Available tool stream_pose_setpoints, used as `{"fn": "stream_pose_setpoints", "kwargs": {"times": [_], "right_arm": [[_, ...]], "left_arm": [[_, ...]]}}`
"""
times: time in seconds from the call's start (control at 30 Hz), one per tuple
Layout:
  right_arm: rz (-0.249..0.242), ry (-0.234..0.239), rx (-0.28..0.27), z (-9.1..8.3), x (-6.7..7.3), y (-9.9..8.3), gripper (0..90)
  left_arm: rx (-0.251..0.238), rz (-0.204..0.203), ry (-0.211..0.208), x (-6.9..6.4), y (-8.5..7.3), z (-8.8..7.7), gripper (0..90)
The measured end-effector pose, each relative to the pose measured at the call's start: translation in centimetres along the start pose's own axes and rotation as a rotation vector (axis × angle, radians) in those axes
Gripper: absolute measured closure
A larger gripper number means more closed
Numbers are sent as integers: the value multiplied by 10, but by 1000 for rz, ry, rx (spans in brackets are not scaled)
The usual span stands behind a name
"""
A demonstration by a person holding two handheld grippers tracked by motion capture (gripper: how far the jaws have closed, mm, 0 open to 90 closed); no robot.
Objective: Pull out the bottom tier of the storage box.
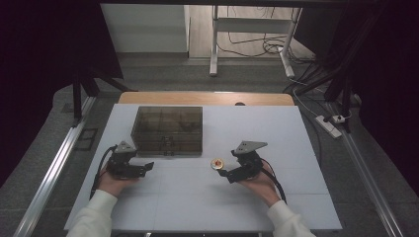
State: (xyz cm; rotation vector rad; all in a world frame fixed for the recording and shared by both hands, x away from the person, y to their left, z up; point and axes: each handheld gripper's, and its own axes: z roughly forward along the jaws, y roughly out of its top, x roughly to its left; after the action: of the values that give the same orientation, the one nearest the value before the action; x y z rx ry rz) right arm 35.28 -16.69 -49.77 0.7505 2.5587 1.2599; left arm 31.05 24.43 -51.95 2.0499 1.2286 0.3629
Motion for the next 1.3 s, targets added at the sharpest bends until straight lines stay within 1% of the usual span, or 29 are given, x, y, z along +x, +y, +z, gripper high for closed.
{"fn": "stream_pose_setpoints", "kwargs": {"times": [0.23, 0.3, 0.53, 0.87, 1.13, 1.3], "right_arm": [[-6, 9, 13, 8, 2, 4, 84], [-8, 12, 7, 10, 3, 5, 84], [-19, 23, 18, 19, 6, 10, 85], [-22, 32, 25, 28, 9, 15, 86], [-25, 36, 19, 32, 11, 18, 87], [-28, 41, 21, 35, 12, 20, 87]], "left_arm": [[5, -6, -3, 5, -1, 2, 154], [6, -9, -1, 7, -1, 2, 156], [21, -14, -4, 11, -2, 5, 168], [24, -18, 4, 16, -3, 6, 173], [28, -14, 15, 21, -5, 8, 199], [19, -3, 25, 21, -5, 8, 240]]}}
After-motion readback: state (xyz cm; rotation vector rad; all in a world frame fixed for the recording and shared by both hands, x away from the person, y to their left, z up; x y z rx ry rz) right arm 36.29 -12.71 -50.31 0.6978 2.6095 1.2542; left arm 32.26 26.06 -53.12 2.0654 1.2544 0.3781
